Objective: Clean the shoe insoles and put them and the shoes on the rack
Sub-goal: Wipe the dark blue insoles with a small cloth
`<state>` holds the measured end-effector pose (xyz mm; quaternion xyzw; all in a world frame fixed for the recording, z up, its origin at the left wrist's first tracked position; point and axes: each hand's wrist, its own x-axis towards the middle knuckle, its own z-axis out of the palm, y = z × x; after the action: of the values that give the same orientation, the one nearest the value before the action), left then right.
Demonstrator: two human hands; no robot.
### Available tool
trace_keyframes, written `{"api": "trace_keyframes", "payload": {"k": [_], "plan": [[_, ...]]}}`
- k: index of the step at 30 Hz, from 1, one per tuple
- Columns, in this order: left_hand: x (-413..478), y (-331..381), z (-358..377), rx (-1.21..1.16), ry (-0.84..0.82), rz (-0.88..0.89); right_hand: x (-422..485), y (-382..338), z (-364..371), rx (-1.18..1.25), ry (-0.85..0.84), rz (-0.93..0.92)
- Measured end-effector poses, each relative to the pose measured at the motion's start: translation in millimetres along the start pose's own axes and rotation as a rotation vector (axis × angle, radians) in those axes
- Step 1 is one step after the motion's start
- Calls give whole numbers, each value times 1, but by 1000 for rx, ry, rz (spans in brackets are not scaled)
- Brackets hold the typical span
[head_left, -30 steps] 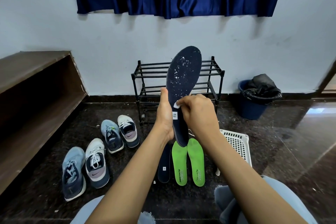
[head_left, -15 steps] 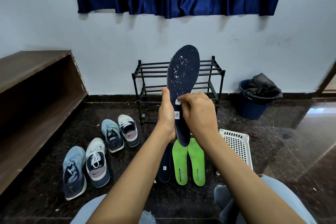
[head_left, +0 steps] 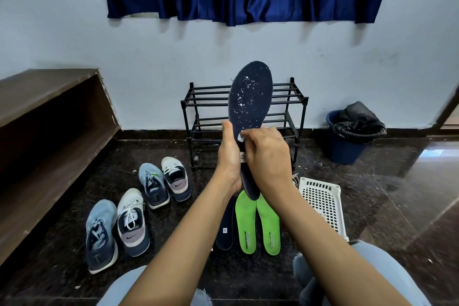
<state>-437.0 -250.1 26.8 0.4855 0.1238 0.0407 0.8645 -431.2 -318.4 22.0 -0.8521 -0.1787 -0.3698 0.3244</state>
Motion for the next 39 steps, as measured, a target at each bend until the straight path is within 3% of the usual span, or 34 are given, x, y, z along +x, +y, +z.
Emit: {"api": "trace_keyframes", "payload": {"k": [6, 16, 22, 31, 39], "plan": [[10, 5, -10, 74, -11, 56, -19, -7, 5, 23, -72, 2], [2, -5, -2, -3, -42, -33, 0, 1, -2, -11, 20, 8], [15, 2, -12, 39, 24, 19, -19, -10, 4, 29, -51, -15], [4, -11, -3, -3, -68, -53, 0, -1, -6, 32, 35, 14], [15, -3, -16, 57, -37, -28, -18, -9, 2, 53, -34, -11]]}}
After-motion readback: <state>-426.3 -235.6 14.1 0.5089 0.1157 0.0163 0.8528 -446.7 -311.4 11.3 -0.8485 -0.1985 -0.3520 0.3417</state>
